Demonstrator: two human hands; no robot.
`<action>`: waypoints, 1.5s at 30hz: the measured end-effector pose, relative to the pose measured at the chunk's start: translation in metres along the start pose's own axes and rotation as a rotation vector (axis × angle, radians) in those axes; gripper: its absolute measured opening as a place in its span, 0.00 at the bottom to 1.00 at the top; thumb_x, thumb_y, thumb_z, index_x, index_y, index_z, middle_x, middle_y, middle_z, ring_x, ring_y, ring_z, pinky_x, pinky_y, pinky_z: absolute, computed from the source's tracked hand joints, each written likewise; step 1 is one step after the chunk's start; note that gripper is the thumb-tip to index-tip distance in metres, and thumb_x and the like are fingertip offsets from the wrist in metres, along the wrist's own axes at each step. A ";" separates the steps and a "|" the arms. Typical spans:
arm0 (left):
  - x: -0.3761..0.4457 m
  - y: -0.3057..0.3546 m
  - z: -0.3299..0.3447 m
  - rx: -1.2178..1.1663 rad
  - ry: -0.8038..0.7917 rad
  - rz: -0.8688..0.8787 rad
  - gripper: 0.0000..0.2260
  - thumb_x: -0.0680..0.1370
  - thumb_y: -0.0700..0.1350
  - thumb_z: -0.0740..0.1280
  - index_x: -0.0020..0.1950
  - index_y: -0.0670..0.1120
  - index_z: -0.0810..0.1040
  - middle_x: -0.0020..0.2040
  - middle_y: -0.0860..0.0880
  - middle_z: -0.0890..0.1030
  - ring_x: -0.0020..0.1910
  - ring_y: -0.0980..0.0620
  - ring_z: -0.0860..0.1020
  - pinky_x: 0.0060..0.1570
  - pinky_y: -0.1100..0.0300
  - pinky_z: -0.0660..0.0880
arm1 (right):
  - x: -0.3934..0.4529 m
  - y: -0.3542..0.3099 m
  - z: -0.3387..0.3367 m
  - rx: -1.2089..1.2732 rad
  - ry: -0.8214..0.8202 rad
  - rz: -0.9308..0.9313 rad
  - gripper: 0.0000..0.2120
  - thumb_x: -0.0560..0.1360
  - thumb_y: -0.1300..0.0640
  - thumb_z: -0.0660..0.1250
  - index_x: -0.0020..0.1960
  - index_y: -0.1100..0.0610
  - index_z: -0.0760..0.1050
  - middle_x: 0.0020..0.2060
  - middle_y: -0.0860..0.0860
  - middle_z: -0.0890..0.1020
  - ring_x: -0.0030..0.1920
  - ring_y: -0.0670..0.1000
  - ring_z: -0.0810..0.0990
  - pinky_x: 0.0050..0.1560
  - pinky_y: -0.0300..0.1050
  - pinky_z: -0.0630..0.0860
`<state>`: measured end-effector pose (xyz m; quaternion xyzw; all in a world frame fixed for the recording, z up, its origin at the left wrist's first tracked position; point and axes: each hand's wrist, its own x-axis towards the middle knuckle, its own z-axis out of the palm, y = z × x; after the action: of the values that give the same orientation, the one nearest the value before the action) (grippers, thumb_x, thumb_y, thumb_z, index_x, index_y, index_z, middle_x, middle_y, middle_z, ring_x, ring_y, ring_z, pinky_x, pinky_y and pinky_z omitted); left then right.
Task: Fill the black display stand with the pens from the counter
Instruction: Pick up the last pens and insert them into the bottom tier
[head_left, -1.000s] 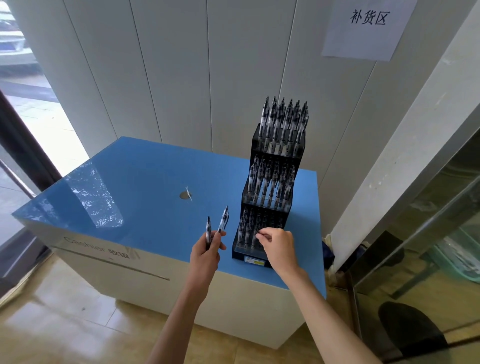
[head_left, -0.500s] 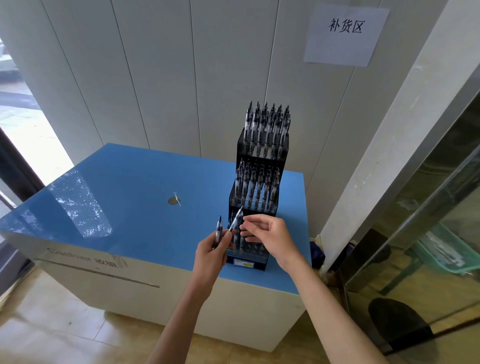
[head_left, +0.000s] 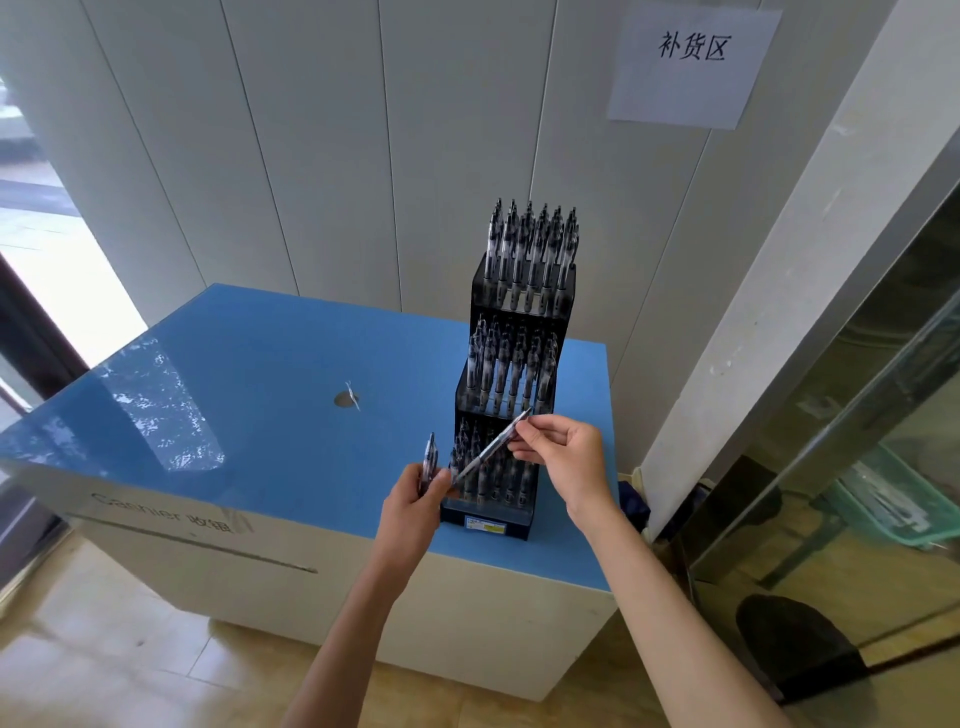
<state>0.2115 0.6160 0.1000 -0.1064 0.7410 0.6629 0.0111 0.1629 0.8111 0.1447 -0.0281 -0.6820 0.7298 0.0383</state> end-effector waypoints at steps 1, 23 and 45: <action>0.001 -0.001 -0.003 0.017 0.017 -0.005 0.12 0.85 0.51 0.63 0.52 0.41 0.75 0.47 0.44 0.84 0.32 0.52 0.68 0.35 0.57 0.68 | 0.002 0.002 -0.003 -0.042 0.013 -0.022 0.06 0.76 0.64 0.73 0.51 0.66 0.83 0.41 0.59 0.87 0.42 0.59 0.87 0.43 0.45 0.84; 0.000 0.003 -0.021 0.044 0.084 0.158 0.10 0.84 0.54 0.62 0.54 0.48 0.77 0.34 0.51 0.75 0.29 0.54 0.64 0.29 0.58 0.64 | -0.001 0.041 0.004 -0.783 -0.007 -0.340 0.06 0.75 0.60 0.74 0.50 0.60 0.86 0.39 0.54 0.87 0.39 0.52 0.85 0.48 0.49 0.83; 0.010 0.022 0.009 0.378 -0.033 0.300 0.08 0.84 0.55 0.62 0.48 0.54 0.75 0.27 0.57 0.69 0.27 0.55 0.64 0.32 0.54 0.63 | -0.010 -0.007 0.008 -0.239 -0.197 -0.043 0.05 0.78 0.58 0.71 0.52 0.57 0.84 0.42 0.52 0.88 0.45 0.52 0.87 0.46 0.49 0.84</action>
<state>0.1964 0.6256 0.1189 0.0200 0.8590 0.5085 -0.0557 0.1726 0.8026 0.1518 0.0541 -0.7650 0.6415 -0.0168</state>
